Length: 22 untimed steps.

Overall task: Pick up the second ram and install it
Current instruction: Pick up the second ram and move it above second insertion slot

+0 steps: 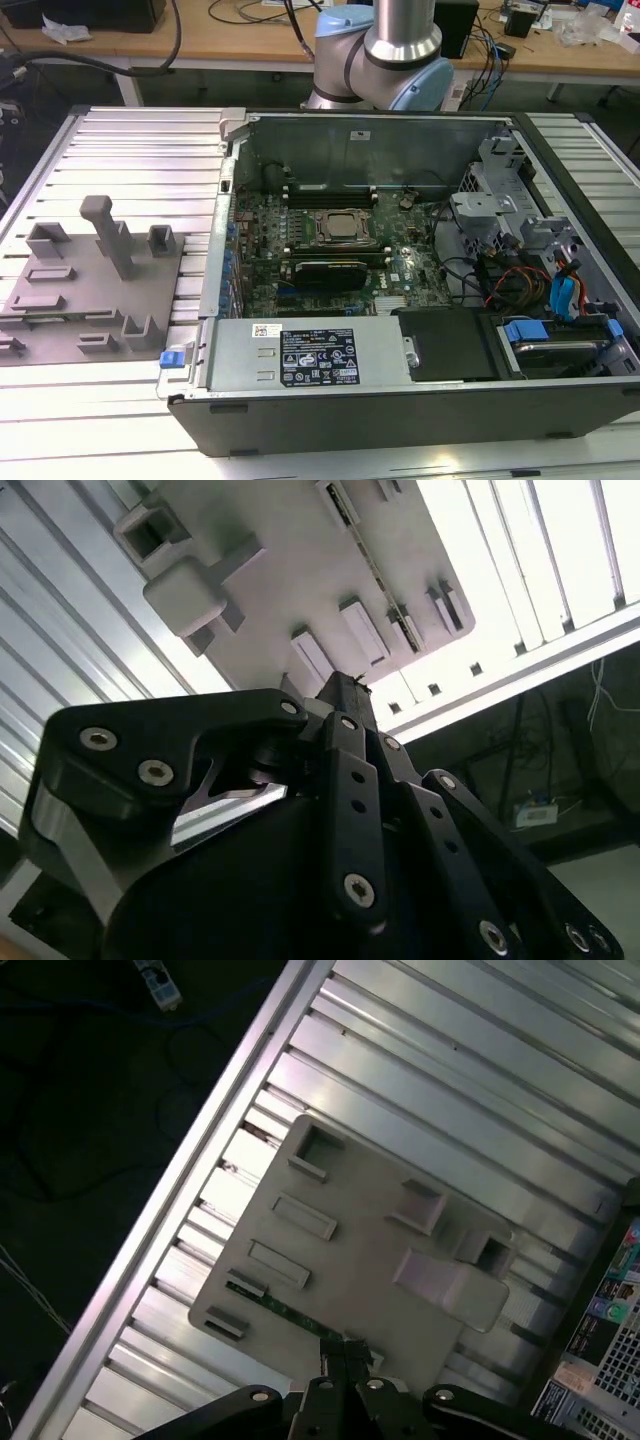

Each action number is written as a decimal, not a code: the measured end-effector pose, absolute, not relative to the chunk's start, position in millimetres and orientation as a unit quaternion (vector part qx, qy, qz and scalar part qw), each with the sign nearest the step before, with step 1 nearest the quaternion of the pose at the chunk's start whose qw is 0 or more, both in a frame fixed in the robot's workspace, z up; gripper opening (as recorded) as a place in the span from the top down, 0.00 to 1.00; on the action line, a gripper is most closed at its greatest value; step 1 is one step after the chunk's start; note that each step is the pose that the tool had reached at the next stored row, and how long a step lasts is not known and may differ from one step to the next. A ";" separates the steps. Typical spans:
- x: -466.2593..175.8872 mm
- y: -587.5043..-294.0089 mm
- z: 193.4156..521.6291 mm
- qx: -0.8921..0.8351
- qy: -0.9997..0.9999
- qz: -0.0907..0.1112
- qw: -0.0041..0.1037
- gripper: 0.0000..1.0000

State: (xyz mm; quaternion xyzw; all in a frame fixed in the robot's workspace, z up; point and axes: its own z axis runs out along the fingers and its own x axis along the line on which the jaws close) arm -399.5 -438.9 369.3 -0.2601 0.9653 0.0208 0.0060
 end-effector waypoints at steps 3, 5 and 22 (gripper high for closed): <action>-399.5 -438.9 369.3 -0.277 0.961 0.021 0.006 0.89; -399.5 -438.9 369.2 -0.289 0.957 0.021 0.005 0.89; -399.5 -438.9 369.2 -0.390 0.921 0.021 0.003 0.89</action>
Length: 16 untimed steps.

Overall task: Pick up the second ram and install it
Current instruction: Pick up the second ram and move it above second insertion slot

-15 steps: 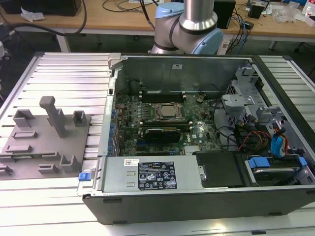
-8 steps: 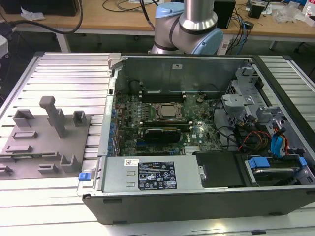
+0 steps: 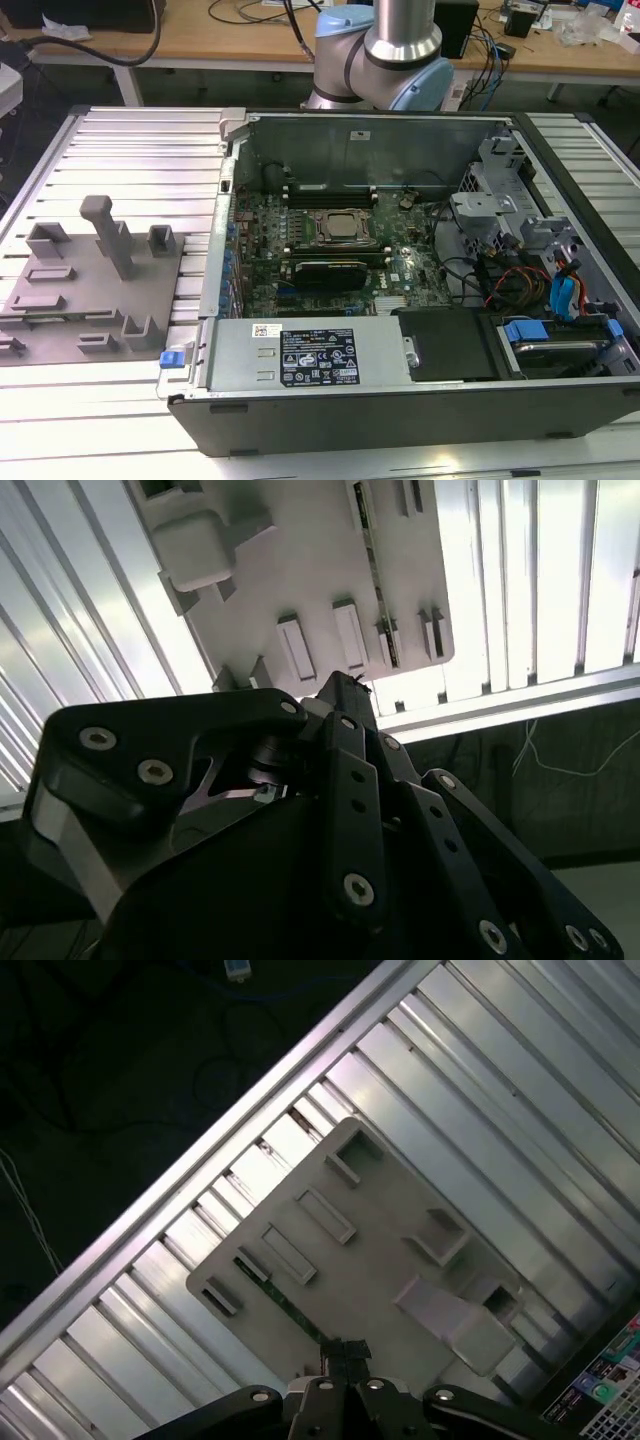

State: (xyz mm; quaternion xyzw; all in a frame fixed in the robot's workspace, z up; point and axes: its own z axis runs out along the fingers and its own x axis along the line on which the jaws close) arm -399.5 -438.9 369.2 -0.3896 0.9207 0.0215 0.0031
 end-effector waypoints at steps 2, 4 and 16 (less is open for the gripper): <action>-399.5 -438.9 369.2 -0.400 0.916 0.021 0.003 0.89; -399.5 -438.9 369.3 -0.407 0.913 0.021 0.003 0.89; -399.5 -438.9 369.3 -0.468 0.883 0.022 0.001 0.89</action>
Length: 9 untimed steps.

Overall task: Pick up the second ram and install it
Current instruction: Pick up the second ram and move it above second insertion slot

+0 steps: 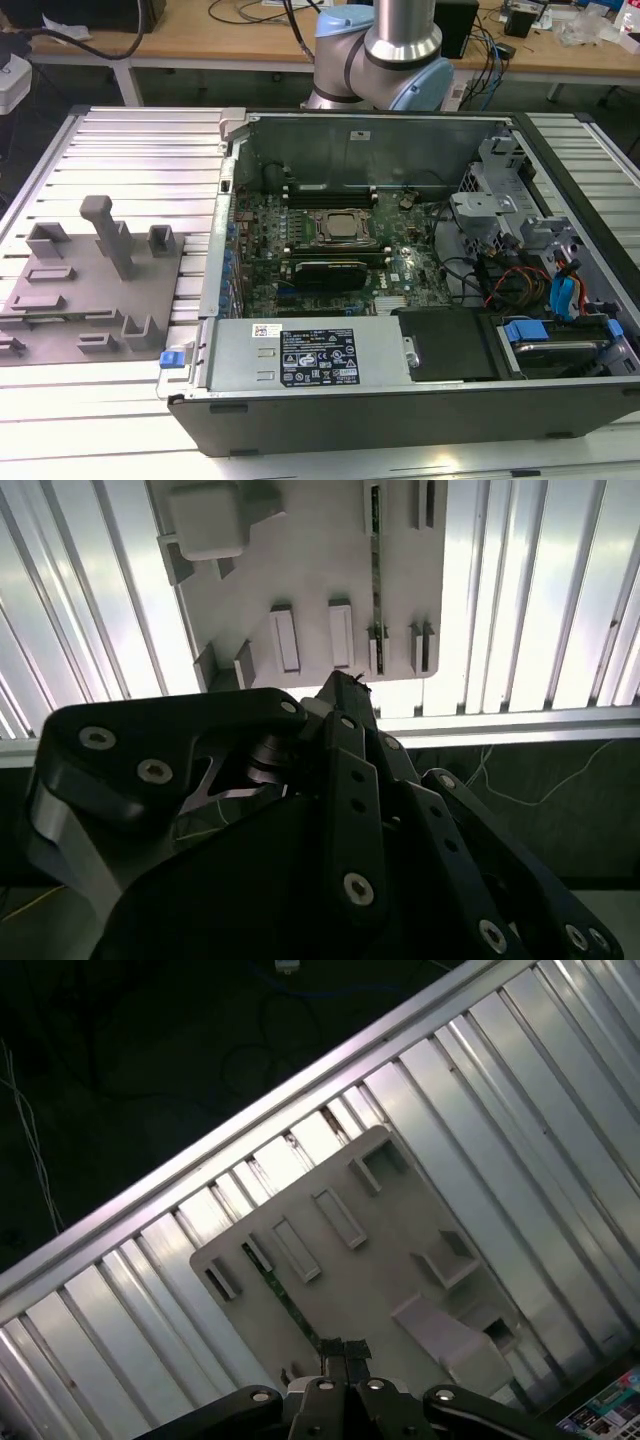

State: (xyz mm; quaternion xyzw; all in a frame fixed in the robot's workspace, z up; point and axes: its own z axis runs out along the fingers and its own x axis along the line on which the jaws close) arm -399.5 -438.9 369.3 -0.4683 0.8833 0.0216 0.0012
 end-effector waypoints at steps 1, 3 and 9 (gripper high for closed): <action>-399.5 -438.9 369.2 -0.475 0.880 0.022 0.001 0.89; -399.5 -438.9 369.3 -0.484 0.875 0.022 0.001 0.89; -399.5 -438.9 369.2 -0.515 0.857 0.022 0.000 0.89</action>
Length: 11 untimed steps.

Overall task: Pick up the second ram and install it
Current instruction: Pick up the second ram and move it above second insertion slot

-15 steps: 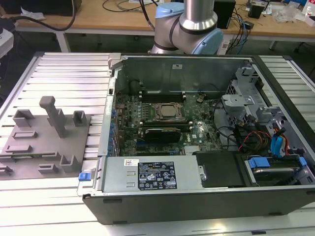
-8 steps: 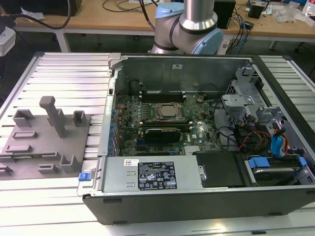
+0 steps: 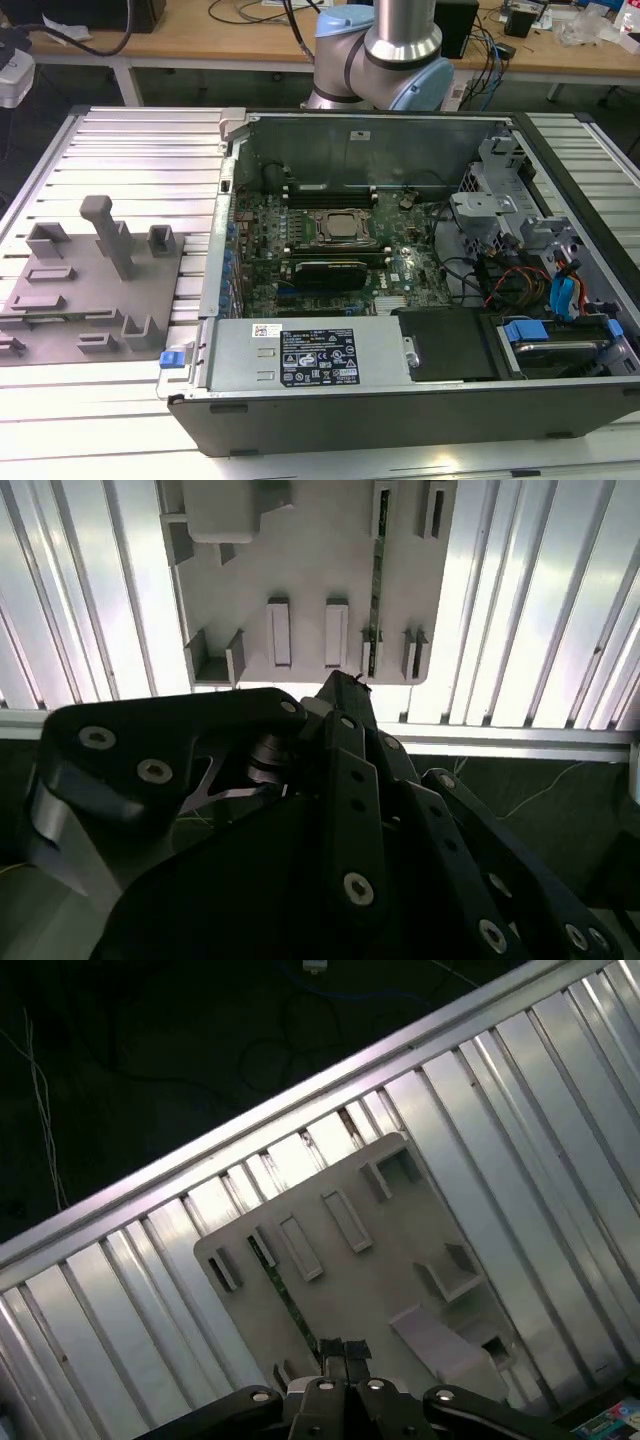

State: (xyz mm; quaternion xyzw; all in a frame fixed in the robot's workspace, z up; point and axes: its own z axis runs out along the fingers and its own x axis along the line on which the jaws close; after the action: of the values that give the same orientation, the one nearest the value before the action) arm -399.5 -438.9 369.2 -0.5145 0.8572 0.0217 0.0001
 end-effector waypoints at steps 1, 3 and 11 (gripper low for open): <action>-399.5 -438.9 369.2 -0.518 0.855 0.022 0.000 0.89; -399.5 -439.0 369.2 -0.526 0.850 0.022 0.000 0.89; -399.5 -438.9 369.2 -0.557 0.830 0.022 -0.001 0.89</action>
State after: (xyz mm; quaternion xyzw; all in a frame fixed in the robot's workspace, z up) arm -399.5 -438.9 369.2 -0.5574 0.8300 0.0217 -0.0010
